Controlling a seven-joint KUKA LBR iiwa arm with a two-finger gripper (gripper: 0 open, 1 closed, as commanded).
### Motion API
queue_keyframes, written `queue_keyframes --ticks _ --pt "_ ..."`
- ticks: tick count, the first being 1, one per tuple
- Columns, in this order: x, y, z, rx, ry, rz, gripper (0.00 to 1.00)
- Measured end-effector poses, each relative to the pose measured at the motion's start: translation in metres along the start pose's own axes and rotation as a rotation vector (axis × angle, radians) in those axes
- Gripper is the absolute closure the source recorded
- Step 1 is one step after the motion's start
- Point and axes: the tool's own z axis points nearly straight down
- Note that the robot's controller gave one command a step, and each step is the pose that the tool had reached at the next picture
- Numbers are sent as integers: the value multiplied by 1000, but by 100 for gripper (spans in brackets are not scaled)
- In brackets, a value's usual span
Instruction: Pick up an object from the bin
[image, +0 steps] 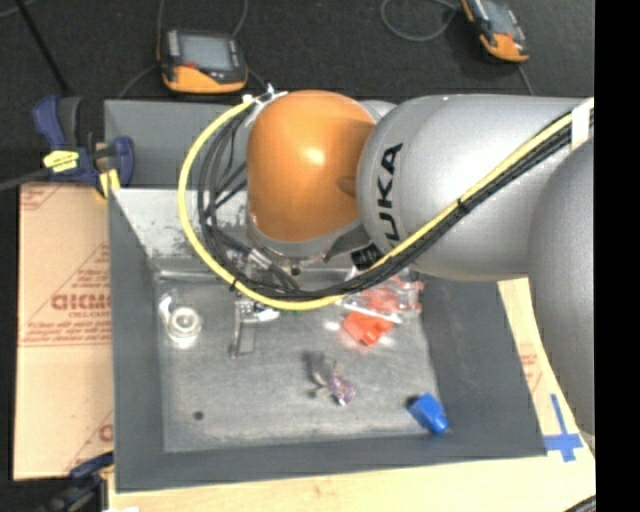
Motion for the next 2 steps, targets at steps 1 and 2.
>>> queue_keyframes --ticks 1,2 --pt "-33 -58 63 4 -3 -23 0" --pt "-32 -98 100 3 -5 -252 0"
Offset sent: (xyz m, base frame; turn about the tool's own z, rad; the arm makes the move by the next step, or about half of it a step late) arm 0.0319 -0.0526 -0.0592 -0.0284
